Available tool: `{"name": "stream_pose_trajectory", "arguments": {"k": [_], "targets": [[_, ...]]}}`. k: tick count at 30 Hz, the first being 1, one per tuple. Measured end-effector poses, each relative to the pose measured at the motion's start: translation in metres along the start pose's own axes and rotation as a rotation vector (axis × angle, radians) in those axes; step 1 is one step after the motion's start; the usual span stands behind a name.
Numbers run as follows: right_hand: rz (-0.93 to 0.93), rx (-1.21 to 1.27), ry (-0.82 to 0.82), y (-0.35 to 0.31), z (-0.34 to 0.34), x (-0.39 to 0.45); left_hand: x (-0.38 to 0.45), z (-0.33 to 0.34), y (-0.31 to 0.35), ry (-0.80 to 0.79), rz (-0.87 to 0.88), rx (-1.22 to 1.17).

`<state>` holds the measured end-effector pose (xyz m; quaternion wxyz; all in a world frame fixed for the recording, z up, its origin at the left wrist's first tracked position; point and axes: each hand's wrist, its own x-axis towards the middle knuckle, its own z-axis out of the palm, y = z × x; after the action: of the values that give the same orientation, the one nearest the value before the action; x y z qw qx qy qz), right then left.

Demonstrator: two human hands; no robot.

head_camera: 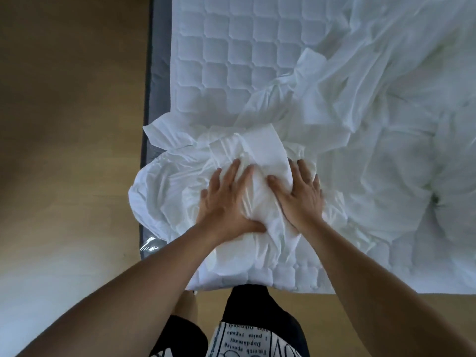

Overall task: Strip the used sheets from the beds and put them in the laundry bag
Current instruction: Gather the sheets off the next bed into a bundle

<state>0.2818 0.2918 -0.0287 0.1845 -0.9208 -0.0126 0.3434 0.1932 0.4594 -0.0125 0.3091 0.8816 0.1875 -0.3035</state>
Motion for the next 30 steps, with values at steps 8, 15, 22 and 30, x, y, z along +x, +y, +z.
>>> {"name": "stream_pose_trajectory", "arguments": {"k": [8, 15, 22, 30], "targets": [[0.008, -0.095, 0.185, 0.008, 0.053, 0.043, 0.054, 0.025, -0.038, 0.055, 0.02, -0.085], [-0.059, -0.042, 0.099, 0.004, 0.023, 0.021, 0.001, 0.019, -0.015, 0.237, -0.133, -0.027], [-0.044, 0.055, -0.138, -0.006, 0.001, 0.005, -0.057, 0.03, -0.005, 0.173, -0.822, -0.822], [0.094, 0.579, -0.359, -0.005, -0.018, 0.011, -0.044, 0.03, 0.004, 0.274, -0.695, -1.054]]}}
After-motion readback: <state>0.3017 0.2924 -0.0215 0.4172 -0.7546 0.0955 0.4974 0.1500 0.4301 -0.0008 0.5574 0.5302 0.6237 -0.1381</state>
